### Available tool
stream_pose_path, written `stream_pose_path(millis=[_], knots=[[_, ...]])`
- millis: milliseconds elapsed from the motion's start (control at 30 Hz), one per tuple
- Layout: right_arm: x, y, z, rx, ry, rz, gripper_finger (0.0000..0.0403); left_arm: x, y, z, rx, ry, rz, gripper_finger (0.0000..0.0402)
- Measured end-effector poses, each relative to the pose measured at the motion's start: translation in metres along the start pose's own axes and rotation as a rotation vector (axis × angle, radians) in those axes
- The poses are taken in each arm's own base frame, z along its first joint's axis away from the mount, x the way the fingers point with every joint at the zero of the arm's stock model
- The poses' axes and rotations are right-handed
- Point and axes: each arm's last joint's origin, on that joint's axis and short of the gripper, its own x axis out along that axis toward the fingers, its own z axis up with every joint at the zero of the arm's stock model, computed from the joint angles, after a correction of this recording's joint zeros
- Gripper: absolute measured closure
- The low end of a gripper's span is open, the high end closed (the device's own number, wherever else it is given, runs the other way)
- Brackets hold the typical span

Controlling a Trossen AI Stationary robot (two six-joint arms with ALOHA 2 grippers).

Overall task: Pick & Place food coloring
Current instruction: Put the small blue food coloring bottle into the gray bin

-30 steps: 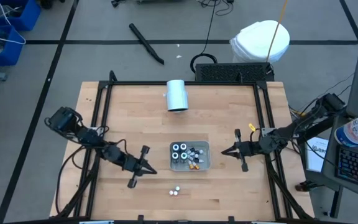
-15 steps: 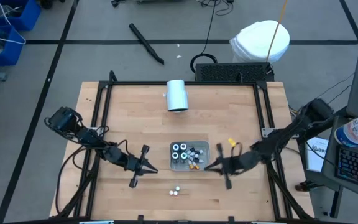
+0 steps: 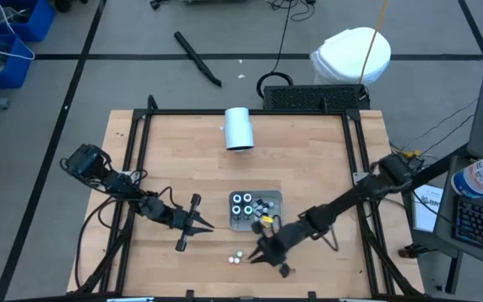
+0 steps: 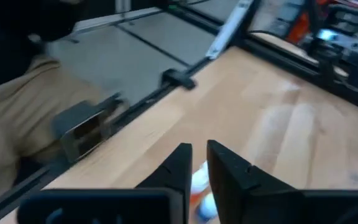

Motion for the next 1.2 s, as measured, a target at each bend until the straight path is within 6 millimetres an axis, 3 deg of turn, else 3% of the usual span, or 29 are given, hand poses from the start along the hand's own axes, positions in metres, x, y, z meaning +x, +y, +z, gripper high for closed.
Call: stream_pose_path(millis=[167, 400, 800, 1000, 1200], knots=[[0.025, -0.017, 0.004, 0.022, 0.052, -0.003, 0.0337, 0.000, 0.000, 0.000, -0.002, 0.004, 0.000, 0.0355], [0.041, -0.021, -0.004, -0.009, 0.019, 0.151, 0.0310, 0.000, 0.000, -0.002, -0.020, 0.022, -0.002, 0.0355], [0.043, -0.020, -0.010, -0.046, 0.030, 0.119, 0.0219, 0.000, -0.001, -0.004, -0.016, 0.043, -0.008, 0.0355], [0.041, -0.021, -0.020, -0.012, 0.088, 0.008, 0.0209, 0.000, -0.001, -0.004, -0.015, 0.043, -0.008, 0.0355], [0.040, -0.020, -0.023, -0.013, 0.121, 0.018, 0.0214, 0.000, -0.001, -0.004, -0.015, 0.044, -0.008, 0.0355]])
